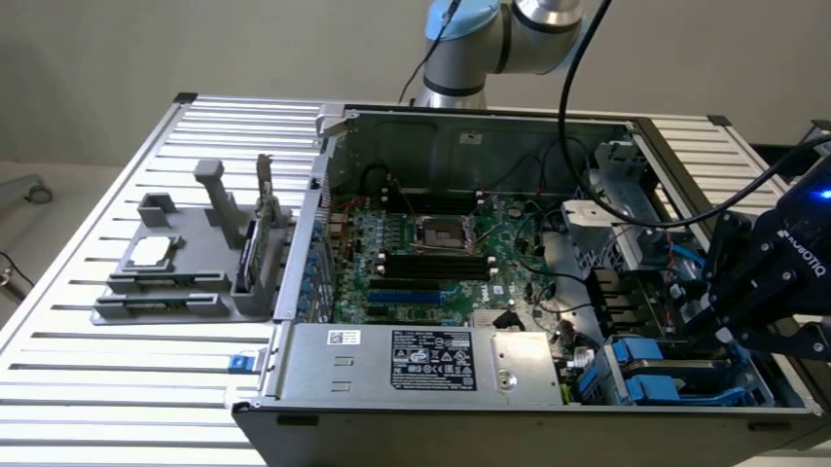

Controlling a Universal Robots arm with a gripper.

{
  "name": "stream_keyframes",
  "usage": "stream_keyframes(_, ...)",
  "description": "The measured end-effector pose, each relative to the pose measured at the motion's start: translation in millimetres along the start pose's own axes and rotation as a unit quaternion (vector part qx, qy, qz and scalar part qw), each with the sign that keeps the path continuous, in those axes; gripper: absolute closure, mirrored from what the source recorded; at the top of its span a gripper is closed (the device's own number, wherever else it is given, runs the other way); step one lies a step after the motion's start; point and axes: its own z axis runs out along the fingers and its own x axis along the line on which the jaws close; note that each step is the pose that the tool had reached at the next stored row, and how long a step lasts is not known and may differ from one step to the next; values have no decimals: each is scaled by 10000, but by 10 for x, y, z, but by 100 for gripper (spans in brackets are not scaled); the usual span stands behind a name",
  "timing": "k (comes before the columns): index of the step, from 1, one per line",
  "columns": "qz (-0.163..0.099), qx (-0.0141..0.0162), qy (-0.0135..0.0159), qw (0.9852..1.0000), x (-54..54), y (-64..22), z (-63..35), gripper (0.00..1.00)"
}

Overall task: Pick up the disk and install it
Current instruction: 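Insert the first disk wire, then insert the second disk wire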

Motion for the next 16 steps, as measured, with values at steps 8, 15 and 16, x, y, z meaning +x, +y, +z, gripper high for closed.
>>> stream_keyframes(8,1,0,0,10000,-3,-3,5,84)
stream_keyframes(15,2,0,0,10000,-3,-3,9,84)
stream_keyframes(16,2,0,0,10000,-3,-2,10,84)
